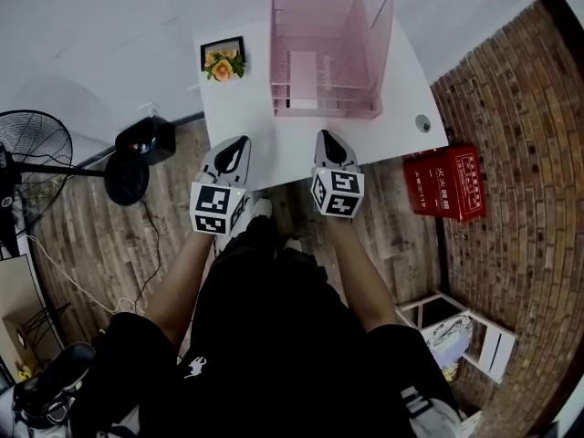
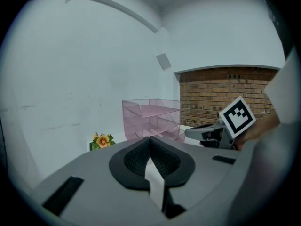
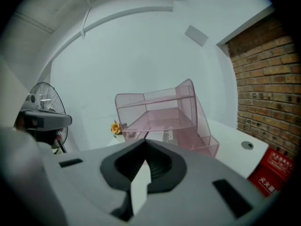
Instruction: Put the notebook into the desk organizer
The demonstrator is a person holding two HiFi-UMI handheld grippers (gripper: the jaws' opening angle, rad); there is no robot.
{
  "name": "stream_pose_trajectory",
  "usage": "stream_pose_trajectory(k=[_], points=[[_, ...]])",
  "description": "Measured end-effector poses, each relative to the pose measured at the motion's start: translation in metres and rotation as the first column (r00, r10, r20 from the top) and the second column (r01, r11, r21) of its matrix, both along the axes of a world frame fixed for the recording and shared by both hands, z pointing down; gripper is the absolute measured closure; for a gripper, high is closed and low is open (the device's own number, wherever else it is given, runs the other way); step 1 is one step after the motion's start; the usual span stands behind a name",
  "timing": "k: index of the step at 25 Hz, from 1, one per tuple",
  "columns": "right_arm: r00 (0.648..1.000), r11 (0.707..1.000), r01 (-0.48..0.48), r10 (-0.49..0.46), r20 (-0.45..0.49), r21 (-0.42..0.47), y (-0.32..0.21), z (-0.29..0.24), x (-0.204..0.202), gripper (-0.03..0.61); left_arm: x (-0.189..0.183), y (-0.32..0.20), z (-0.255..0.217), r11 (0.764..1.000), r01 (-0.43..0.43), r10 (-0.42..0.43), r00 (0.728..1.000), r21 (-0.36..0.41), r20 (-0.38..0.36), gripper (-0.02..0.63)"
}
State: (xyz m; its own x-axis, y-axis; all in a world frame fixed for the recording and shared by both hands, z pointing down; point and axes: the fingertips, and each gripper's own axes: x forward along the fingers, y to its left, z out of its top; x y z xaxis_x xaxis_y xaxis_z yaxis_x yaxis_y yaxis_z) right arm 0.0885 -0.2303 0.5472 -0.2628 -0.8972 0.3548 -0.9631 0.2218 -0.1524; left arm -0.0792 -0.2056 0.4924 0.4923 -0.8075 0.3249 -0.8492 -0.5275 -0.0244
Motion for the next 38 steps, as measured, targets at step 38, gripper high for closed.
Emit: stream_pose_trajectory(k=[38], points=[[0.999, 0.972, 0.006, -0.017, 0.045, 0.234, 0.184, -0.154, 0.022, 0.577, 0.01, 0.126, -0.09, 0.985, -0.074, 0.09, 0.992, 0.159, -0.091, 0.612]])
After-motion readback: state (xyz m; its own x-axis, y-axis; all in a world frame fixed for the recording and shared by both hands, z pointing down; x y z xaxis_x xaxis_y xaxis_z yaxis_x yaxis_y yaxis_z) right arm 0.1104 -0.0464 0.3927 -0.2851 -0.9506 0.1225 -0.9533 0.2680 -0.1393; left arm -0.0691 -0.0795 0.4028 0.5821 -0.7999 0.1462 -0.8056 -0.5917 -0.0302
